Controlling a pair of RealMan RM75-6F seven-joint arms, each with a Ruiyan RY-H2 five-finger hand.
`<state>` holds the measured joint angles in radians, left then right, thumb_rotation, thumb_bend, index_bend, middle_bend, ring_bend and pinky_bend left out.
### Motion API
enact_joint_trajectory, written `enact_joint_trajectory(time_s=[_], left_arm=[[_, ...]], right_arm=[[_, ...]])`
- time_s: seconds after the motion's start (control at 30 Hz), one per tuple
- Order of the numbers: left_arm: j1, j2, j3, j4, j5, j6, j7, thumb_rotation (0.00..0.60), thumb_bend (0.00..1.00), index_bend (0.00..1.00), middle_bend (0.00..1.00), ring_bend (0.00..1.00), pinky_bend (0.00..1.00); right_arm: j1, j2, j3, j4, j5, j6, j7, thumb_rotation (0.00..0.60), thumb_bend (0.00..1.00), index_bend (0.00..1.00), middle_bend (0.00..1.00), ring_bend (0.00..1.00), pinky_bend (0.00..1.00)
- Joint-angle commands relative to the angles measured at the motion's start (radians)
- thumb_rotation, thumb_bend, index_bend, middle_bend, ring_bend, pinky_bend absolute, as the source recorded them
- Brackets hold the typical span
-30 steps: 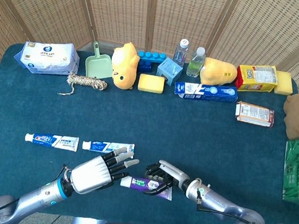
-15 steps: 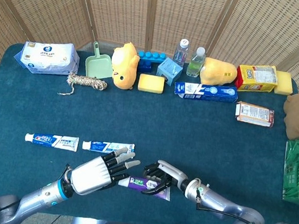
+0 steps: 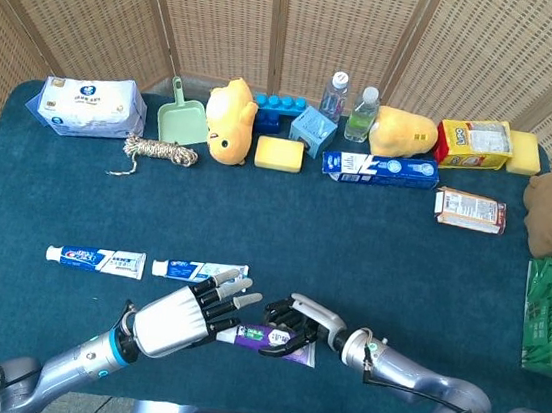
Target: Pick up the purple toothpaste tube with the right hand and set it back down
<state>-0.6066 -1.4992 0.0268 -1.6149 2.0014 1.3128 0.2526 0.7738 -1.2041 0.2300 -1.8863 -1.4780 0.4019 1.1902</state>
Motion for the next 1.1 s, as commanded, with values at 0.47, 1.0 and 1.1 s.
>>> enact_joint_trajectory(time_s=[0.47,1.0,1.1], left_arm=[[0.001,0.004,-0.015,0.007,0.014,0.057,-0.007,0.6,0.24,0.21,0.11,0.09,0.13],[-0.014,-0.01,-0.037,-0.008,0.007,0.06,-0.005,0.6,0.24,0.26,0.12,0.09,0.13],[-0.017,-0.013,-0.039,-0.008,0.008,0.061,-0.004,0.6,0.24,0.29,0.13,0.09,0.13]], right_arm=[[0.065,0.017,-0.089,0.043,-0.168,0.127,0.352,0.6,0.33,0.87,0.75,0.69,0.78],[0.179,0.02,-0.256,0.132,-0.323,0.306,0.625,0.6,0.33,0.87,0.75,0.7,0.78],[0.195,0.018,-0.279,0.144,-0.326,0.33,0.645,0.6,0.33,0.87,0.75,0.7,0.78]])
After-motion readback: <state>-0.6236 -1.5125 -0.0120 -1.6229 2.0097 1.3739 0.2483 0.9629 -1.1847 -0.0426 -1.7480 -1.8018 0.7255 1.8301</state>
